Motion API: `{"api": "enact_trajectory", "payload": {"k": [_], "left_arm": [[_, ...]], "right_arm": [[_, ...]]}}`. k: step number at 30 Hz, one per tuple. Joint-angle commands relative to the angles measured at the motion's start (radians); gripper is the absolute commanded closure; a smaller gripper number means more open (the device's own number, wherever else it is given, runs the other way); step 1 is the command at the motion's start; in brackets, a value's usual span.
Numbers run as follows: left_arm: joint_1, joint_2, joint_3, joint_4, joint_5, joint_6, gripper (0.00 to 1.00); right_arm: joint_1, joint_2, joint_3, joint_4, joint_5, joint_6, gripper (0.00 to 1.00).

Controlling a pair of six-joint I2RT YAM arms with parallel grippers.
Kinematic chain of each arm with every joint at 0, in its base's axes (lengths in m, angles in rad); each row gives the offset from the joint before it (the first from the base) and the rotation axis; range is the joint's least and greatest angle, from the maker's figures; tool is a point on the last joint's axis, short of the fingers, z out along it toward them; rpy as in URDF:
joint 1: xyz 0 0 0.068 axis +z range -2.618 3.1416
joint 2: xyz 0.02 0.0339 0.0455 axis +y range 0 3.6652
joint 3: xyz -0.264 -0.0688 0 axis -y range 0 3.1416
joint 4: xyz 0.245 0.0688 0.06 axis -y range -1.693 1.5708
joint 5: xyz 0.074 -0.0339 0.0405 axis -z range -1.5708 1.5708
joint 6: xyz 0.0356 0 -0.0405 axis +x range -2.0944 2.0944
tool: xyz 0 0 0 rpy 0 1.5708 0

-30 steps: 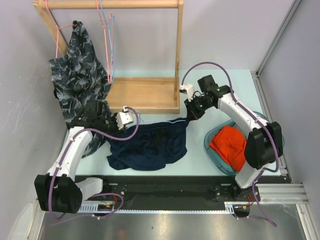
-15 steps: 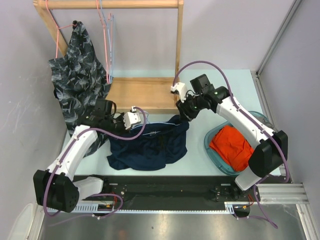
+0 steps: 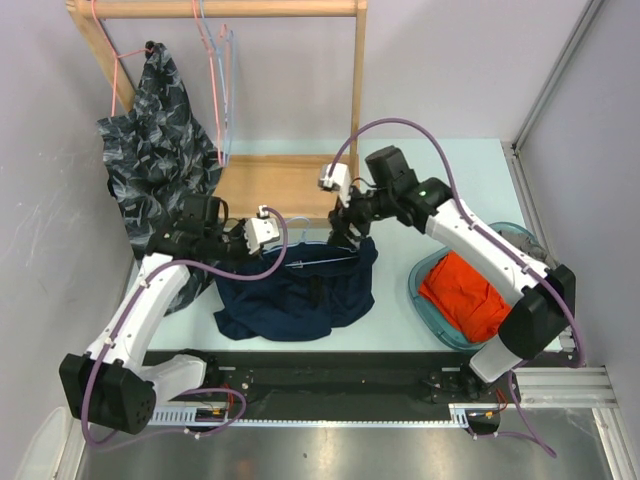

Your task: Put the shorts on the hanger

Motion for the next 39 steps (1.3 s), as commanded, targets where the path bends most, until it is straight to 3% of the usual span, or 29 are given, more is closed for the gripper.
{"api": "enact_trajectory", "payload": {"k": [1,12,14,15,19,24,29,36,39], "left_arm": [[-0.007,-0.039,0.038,0.019,0.070,-0.029,1.00],[-0.007,-0.109,-0.015,0.018,0.072,-0.024,1.00],[-0.007,-0.116,-0.025,0.018,0.057,-0.020,1.00],[-0.007,-0.116,-0.031,0.018,0.052,-0.013,1.00],[-0.002,-0.115,-0.035,0.010,0.044,-0.006,1.00],[0.012,-0.121,-0.028,-0.010,-0.019,0.000,1.00],[0.048,-0.133,-0.011,-0.028,-0.020,0.016,0.88],[0.096,-0.096,0.033,-0.046,-0.016,0.062,0.85],[0.108,-0.076,0.066,-0.072,0.014,0.077,0.79]], "right_arm": [[0.067,0.049,0.023,0.180,-0.073,-0.047,0.33],[0.096,0.124,-0.016,0.217,-0.140,-0.084,0.47],[0.098,0.130,-0.028,0.219,-0.139,-0.093,0.59],[0.096,0.134,-0.030,0.220,-0.137,-0.093,0.72],[0.086,0.120,-0.031,0.222,-0.134,-0.093,1.00],[0.032,0.072,-0.031,0.164,-0.169,-0.082,1.00],[0.012,0.031,-0.031,0.108,-0.169,-0.096,1.00],[-0.002,-0.027,-0.031,0.058,-0.165,-0.102,1.00],[-0.003,-0.041,-0.031,0.038,-0.156,-0.112,1.00]]}}
